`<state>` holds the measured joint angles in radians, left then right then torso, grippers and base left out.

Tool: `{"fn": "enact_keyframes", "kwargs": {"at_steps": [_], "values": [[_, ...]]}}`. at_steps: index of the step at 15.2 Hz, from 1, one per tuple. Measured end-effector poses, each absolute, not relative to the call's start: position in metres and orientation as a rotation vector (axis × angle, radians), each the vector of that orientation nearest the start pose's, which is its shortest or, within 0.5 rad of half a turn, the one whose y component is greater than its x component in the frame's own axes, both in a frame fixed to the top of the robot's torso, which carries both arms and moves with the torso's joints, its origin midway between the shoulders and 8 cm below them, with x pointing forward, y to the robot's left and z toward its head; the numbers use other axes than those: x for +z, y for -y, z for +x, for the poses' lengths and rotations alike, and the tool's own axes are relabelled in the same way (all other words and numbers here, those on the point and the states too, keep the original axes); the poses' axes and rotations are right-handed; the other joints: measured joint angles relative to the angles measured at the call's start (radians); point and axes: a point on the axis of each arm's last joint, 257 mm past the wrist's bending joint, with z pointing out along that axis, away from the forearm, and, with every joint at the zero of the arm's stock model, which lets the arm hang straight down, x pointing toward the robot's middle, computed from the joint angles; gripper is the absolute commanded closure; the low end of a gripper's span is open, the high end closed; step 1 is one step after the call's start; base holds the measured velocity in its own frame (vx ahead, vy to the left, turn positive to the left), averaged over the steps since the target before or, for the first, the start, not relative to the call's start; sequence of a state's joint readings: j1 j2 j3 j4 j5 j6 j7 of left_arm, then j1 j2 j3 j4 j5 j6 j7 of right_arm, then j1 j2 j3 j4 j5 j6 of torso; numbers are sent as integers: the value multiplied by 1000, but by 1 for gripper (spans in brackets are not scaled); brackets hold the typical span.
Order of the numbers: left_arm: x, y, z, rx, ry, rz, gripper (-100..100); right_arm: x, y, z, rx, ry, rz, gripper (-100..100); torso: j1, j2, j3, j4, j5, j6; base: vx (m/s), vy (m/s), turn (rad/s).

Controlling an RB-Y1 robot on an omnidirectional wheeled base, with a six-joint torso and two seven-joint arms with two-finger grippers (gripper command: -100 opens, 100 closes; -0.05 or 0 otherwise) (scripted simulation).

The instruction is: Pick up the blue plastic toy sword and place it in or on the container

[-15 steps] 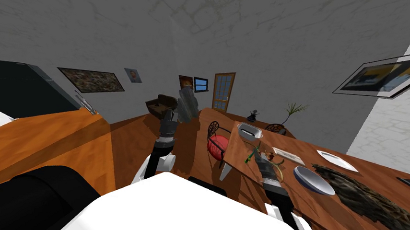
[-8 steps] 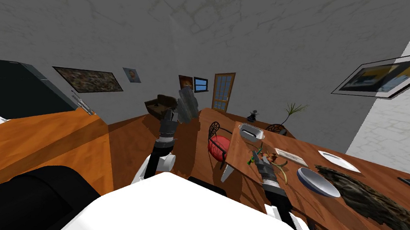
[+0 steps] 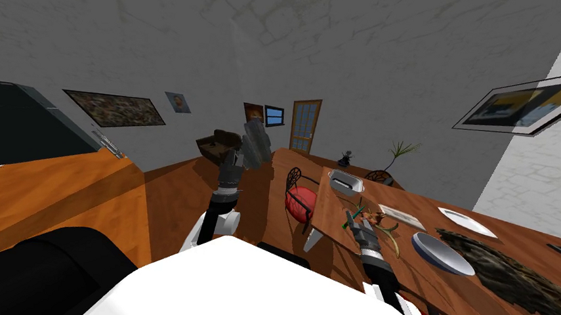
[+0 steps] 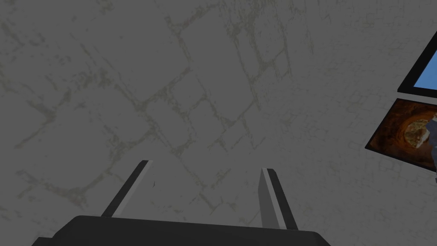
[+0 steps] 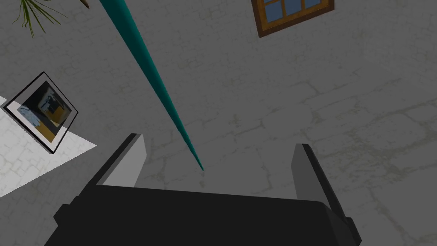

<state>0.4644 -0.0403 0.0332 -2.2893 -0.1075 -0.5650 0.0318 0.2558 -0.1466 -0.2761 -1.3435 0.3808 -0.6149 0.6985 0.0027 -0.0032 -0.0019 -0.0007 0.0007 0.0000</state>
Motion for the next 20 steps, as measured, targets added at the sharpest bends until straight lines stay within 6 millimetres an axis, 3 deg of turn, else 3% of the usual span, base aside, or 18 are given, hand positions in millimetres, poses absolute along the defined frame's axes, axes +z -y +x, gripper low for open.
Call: {"fn": "enact_keyframes", "kwargs": {"at_steps": [14, 20], "values": [[51, -273, 333, -1266, -563, -541, 0, -346, 437, 407, -103, -1570, 226, -100, -1, -1, -1, 0, 0, 0, 44, 28, -20], [51, -273, 333, -1266, -563, -541, 0, -368, 447, 398, -196, -1618, 223, -100, -2, -1, -1, 0, 0, 0, 47, 17, -19]]}}
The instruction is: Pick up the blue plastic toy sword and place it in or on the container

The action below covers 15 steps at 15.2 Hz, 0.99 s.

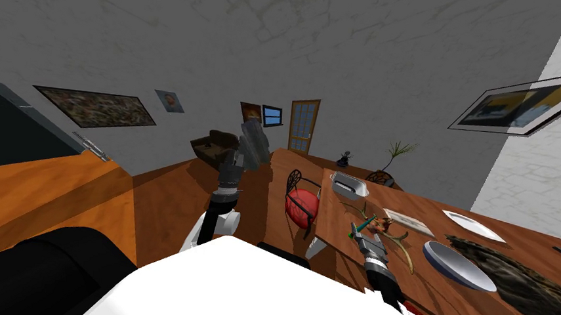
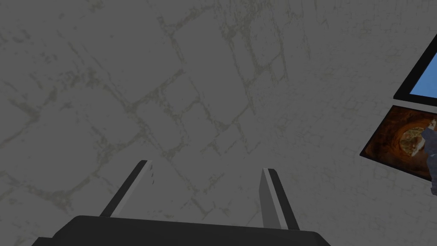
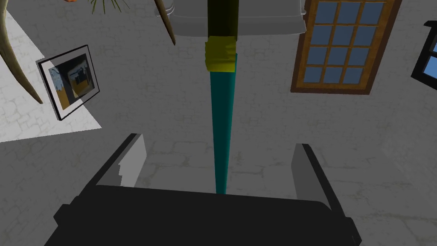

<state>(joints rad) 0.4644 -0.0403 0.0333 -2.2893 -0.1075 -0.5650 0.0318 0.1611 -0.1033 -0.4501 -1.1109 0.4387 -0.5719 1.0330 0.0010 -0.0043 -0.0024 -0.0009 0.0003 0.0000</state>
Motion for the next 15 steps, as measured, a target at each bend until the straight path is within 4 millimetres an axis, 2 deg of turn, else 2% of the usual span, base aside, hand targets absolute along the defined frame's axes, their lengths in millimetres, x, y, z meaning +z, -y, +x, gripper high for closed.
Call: {"fn": "enact_keyframes", "kwargs": {"at_steps": [2, 5, 6, 12, 13, 15], "values": [[51, -273, 333, -1266, -563, -541, 0, -372, 448, 396, -211, -1627, 224, -100, 0, 1, 0, 0, 0, 0, 23, 1, 22], [51, -273, 333, -1266, -563, -541, 0, -367, 452, 408, -216, -1621, 232, -100, -3, 2, 1, 1, 0, 0, 8, -28, 52], [51, -273, 333, -1266, -563, -541, 0, -367, 452, 409, -217, -1622, 232, 100, -3, 3, 2, 1, -1, 0, 3, -8, 3], [51, -273, 333, -1266, -563, -541, 0, -367, 451, 406, -216, -1621, 228, 100, -1, 5, 2, 0, -1, 1, -1, 5, -16], [51, -273, 333, -1266, -563, -541, 0, -367, 451, 405, -215, -1620, 226, 100, -1, 5, 2, 0, -1, 1, -52, 50, 239], [51, -273, 333, -1266, -563, -541, 0, -364, 468, 401, -224, -1614, 250, 100, 2, 7, 3, 0, -2, -2, -86, 89, 329]]}}
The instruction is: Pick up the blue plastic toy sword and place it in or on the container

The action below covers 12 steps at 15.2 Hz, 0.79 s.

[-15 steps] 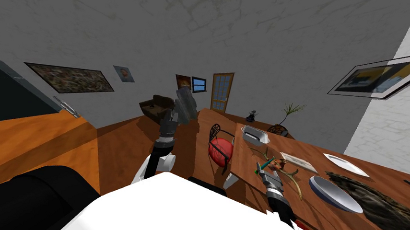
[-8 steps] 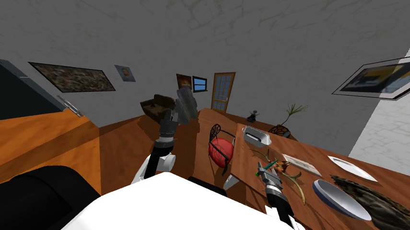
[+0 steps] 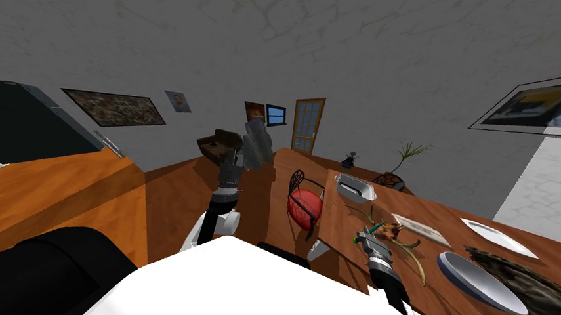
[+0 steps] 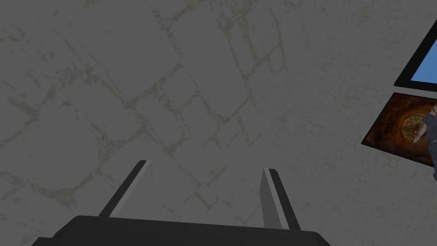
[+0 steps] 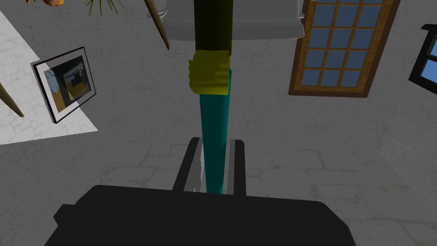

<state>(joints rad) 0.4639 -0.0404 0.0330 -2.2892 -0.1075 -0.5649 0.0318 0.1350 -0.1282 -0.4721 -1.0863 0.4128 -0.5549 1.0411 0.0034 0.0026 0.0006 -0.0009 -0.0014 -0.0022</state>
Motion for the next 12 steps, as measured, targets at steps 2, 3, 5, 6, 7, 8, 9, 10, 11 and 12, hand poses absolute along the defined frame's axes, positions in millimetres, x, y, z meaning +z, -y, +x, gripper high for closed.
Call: {"fn": "enact_keyframes", "kwargs": {"at_steps": [2, 3, 5, 6, 7, 8, 9, 10, 11, 12], "values": [[51, -273, 333, -1266, -563, -541, 0, -359, 490, 394, -230, -1607, 284, 100, 2, -1, 0, 0, 0, -1, -29, 80, 331], [51, -273, 333, -1266, -563, -541, 0, -357, 499, 393, -233, -1603, 300, 100, 1, -3, -1, 0, 0, -1, 21, 69, 270], [51, -273, 333, -1266, -563, -541, 0, -349, 518, 386, -243, -1594, 322, 100, 0, -6, -3, 0, 0, -1, 42, 45, 272], [51, -273, 333, -1266, -563, -541, 0, -345, 528, 383, -248, -1589, 335, 100, -2, -7, -3, 0, 0, -1, 57, 23, 261], [51, -273, 333, -1266, -563, -541, 0, -341, 538, 382, -254, -1584, 347, 100, -3, -8, -4, 0, 0, -1, 63, 13, 268], [51, -273, 333, -1266, -563, -541, 0, -336, 549, 378, -261, -1579, 358, 100, -4, -9, -4, 0, 0, -1, 82, 3, 250], [51, -273, 333, -1266, -563, -541, 0, -334, 562, 376, -268, -1575, 373, 100, -6, -10, -5, 0, -1, -1, 97, -3, 280], [51, -273, 333, -1266, -563, -541, 0, -330, 574, 372, -277, -1570, 382, 100, -7, -11, -5, 0, -1, -1, 105, -20, 265], [51, -273, 333, -1266, -563, -541, 0, -325, 586, 369, -285, -1565, 394, 100, -7, -12, -6, 0, -1, -2, 113, -32, 229], [51, -273, 333, -1265, -563, -541, 0, -319, 598, 365, -293, -1561, 403, 100, -9, -12, -6, 0, -1, -1, 128, -44, 237]]}}
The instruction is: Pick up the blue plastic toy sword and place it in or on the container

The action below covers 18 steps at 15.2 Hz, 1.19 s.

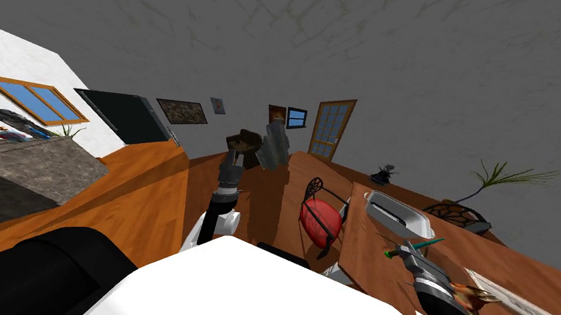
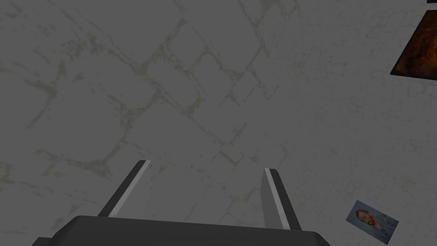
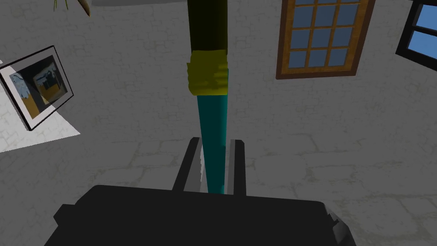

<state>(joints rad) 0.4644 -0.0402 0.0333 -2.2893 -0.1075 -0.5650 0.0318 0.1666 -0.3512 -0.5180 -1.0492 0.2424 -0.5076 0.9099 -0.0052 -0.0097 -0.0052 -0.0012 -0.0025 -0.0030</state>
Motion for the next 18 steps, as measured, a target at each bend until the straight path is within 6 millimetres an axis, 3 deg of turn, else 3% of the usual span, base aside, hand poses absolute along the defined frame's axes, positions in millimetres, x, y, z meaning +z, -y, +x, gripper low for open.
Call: {"fn": "enact_keyframes", "kwargs": {"at_steps": [8, 18], "values": [[51, -273, 333, -1265, -563, -541, 0, -280, 678, 340, -356, -1550, 479, 100, 2, -4, -2, -1, 0, 0, 138, -24, 150], [51, -273, 333, -1265, -563, -541, 0, -247, 743, 318, -425, -1568, 526, 100, -7, -7, -4, -1, 2, 1, 136, -33, 41]]}}
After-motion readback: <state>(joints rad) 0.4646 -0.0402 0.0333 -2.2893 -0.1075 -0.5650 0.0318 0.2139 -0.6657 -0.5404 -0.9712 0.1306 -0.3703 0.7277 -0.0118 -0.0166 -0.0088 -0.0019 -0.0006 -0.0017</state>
